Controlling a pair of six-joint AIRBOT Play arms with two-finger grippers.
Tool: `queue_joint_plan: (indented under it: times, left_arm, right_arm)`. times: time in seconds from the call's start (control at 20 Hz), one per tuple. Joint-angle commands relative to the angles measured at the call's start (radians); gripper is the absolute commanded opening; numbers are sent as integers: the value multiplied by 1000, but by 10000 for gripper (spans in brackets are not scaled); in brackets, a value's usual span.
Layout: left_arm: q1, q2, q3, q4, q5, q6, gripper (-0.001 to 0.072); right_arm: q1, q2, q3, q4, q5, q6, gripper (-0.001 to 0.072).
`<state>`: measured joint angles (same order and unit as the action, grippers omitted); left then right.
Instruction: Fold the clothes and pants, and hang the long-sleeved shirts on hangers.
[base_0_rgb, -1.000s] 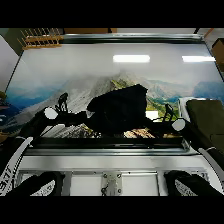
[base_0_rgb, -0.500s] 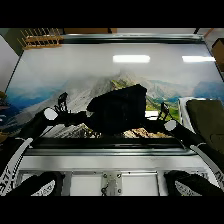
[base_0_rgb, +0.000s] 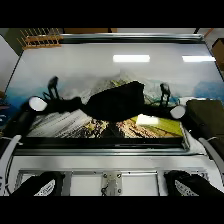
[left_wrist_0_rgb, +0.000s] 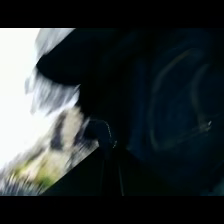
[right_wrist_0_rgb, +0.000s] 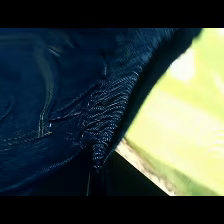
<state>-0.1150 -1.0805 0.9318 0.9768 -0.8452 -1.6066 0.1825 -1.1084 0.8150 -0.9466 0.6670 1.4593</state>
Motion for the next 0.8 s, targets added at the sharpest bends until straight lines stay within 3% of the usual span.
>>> queue_joint_plan:
  times: [0.0, 0.15, 0.35, 0.6, 0.75]
  left_arm:
    - [36, 135, 324, -2, -83, -4, 13]
    - [-7, 246, 593, -1, -86, -8, 13]
    - [-91, 370, 735, 1, -88, -58, 13]
    - [-110, 440, 682, 2, -94, -151, 13]
    - [-79, 382, 558, 27, -127, -185, 13]
  right_arm:
    - [-21, 118, 372, -187, 304, -14, 20]
    - [-19, 190, 660, -183, 447, 87, 20]
    - [-19, 314, 766, -183, 516, 240, 20]
    - [-19, 375, 763, -181, 782, 500, 20]
    - [-19, 334, 708, -137, 880, 539, 20]
